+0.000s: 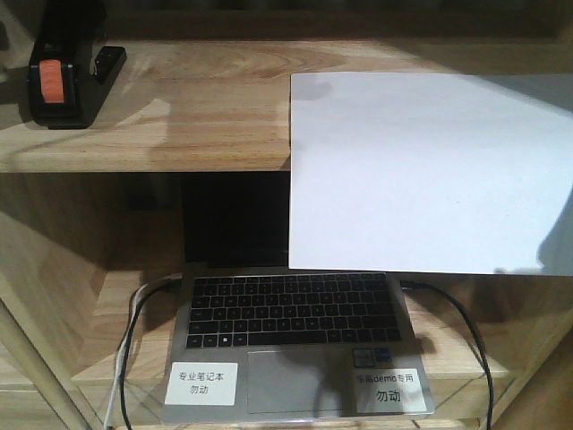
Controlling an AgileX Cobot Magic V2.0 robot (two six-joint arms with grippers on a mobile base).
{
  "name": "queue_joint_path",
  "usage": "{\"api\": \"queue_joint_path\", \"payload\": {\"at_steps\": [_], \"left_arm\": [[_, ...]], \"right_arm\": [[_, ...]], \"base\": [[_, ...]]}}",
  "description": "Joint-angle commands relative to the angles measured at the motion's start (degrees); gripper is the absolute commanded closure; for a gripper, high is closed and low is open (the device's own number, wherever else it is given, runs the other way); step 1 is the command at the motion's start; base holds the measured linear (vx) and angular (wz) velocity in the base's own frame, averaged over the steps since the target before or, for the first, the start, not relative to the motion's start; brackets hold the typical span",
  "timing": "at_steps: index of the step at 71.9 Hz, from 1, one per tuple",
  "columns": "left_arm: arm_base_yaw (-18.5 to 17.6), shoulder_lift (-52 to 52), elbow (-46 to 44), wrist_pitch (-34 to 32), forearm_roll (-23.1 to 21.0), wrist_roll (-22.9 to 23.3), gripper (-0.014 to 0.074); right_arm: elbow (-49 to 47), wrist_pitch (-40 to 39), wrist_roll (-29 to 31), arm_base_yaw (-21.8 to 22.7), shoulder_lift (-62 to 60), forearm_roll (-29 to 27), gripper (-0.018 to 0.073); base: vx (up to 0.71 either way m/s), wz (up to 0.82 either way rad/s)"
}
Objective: Grab stapler and paper to desk for stapling
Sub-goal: 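Move the left gripper down over the black stapler on the shelf, then close the left gripper on the black stapler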
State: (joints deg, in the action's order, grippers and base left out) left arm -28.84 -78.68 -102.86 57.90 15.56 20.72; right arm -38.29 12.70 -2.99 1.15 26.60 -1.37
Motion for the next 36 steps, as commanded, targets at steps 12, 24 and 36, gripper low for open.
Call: {"api": "queue_joint_path", "payload": {"at_steps": [12, 24, 36], "left_arm": [[0.2, -5.1, -4.5, 8.5, 3.8, 1.1, 0.0018], [0.2, -7.3, -4.5, 11.1, 3.3, 1.1, 0.0018], [0.2, -7.8, -4.6, 11.1, 3.1, 2.0, 0.0018]], "right_arm": [[-1.8, -4.3, 0.7, 0.1, 0.8, 0.2, 0.0124], [-1.8, -4.3, 0.7, 0.1, 0.8, 0.2, 0.0124], [-1.8, -4.2, 0.7, 0.1, 0.8, 0.2, 0.0124]], "base": [[0.0, 0.0], [0.0, 0.0], [0.0, 0.0]]}}
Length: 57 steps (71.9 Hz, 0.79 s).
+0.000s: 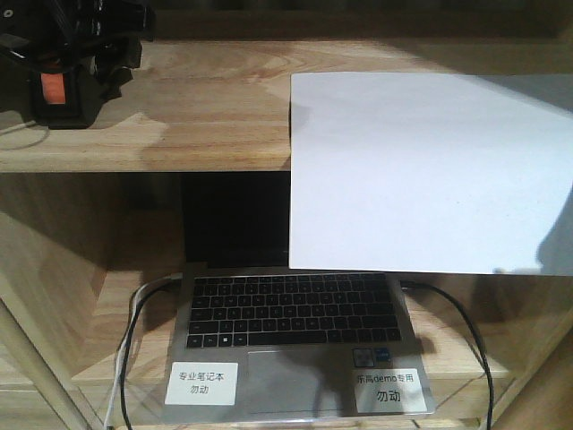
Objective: Grab stapler and paper to desk for stapling
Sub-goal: 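Close the left gripper on the black stapler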
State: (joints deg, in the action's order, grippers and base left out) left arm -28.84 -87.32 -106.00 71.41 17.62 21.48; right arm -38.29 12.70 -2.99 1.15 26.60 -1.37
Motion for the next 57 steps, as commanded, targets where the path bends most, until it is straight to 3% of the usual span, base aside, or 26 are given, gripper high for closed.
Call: {"api": "queue_joint_path", "payload": {"at_steps": [1, 15, 26, 37, 51, 57], "left_arm": [[0.2, 0.8, -1.4, -2.4, 1.0, 1.4, 0.002], [0.2, 0.9, -1.6, -2.7, 1.1, 1.9, 0.0033], [0.2, 0.9, -1.8, -2.6, 1.1, 1.9, 0.0103], [0.2, 0.9, -3.1, -2.9, 1.1, 1.9, 0.0259], [0.2, 1.1, -3.8, -4.0, 1.1, 1.8, 0.0609], [0.2, 1.1, -3.8, -4.6, 1.2, 1.7, 0.0606]], "right_arm": [[-1.8, -4.2, 0.7, 0.1, 0.8, 0.2, 0.0124], [-1.8, -4.2, 0.7, 0.1, 0.8, 0.2, 0.0124], [-1.8, -4.2, 0.7, 0.1, 0.8, 0.2, 0.0124], [-1.8, -4.2, 0.7, 0.1, 0.8, 0.2, 0.0124], [-1.8, -4.2, 0.7, 0.1, 0.8, 0.2, 0.0124], [-1.8, -4.2, 0.7, 0.1, 0.8, 0.2, 0.0124]], "base": [[0.0, 0.0], [0.0, 0.0], [0.0, 0.0], [0.0, 0.0], [0.0, 0.0], [0.0, 0.0]]}}
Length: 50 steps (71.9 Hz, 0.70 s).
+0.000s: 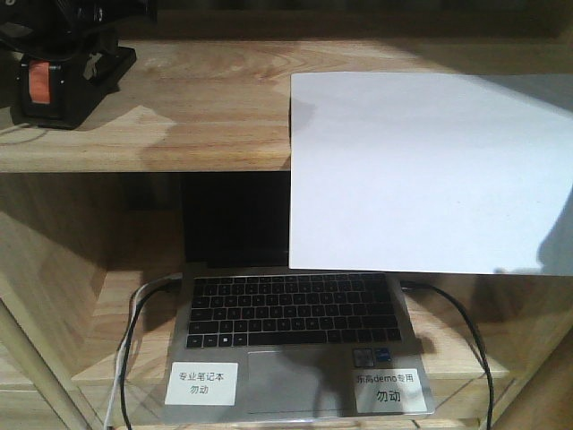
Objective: Grab stapler and paper to desk for stapling
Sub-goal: 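Close the left gripper on the black stapler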
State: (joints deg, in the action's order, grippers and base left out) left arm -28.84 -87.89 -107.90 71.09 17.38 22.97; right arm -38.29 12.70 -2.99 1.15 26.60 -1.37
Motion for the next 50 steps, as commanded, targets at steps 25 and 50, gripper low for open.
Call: {"api": "queue_joint_path", "payload": {"at_steps": [25, 50], "left_arm": [[0.1, 5.6, -1.8, -9.8, 1.3, 0.2, 0.0605], [-5.0, 11.7, 1.0, -15.4, -5.9, -5.3, 0.0605]], "right_arm": [[-1.8, -4.2, 0.7, 0.1, 0.8, 0.2, 0.0124], [-1.8, -4.2, 0.7, 0.1, 0.8, 0.2, 0.0124]], "base": [[0.0, 0.0], [0.0, 0.0]]}}
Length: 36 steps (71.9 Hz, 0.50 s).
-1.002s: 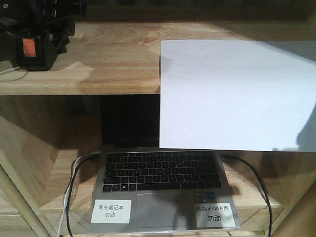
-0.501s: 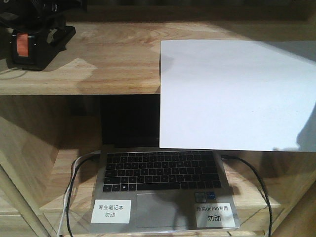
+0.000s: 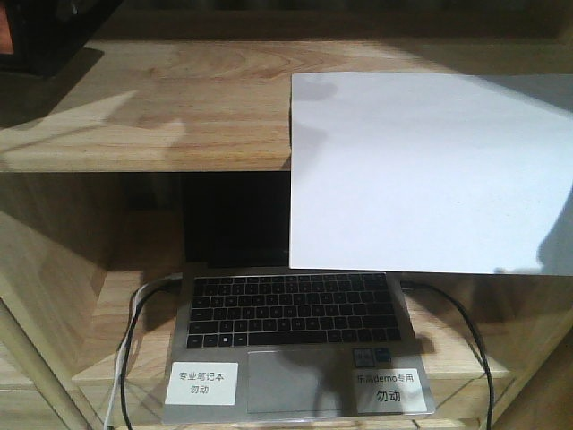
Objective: Grab stapler and paper to desk for stapling
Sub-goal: 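Close the left gripper on the black stapler, then lift the stapler with the left gripper and pull it back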
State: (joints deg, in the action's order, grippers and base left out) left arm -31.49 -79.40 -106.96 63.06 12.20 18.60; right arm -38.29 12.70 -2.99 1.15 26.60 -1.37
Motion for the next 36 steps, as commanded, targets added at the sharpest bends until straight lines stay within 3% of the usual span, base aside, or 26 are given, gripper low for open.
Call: {"api": "queue_joint_path", "payload": {"at_steps": [1, 10, 21, 36], "left_arm": [[-2.7, 3.4, 0.4, -7.4, -0.8, -1.3, 0.0605], [-6.4, 6.6, 5.1, -9.5, -1.9, -4.1, 0.0605], [-10.4, 12.5, 13.4, -14.0, -6.2, -7.7, 0.0605], [-13.4, 22.9, 27.6, -19.8, -12.2, -13.1, 0.0605]], "right_arm": [[-1.8, -4.2, 0.7, 0.1, 0.8, 0.2, 0.0124], [-1.8, -4.2, 0.7, 0.1, 0.8, 0.2, 0.0124], [-1.8, -4.3, 0.7, 0.1, 0.8, 0.2, 0.0124], [-1.8, -4.3, 0.7, 0.1, 0.8, 0.2, 0.0124]], "base": [[0.0, 0.0], [0.0, 0.0], [0.0, 0.0], [0.0, 0.0]]}}
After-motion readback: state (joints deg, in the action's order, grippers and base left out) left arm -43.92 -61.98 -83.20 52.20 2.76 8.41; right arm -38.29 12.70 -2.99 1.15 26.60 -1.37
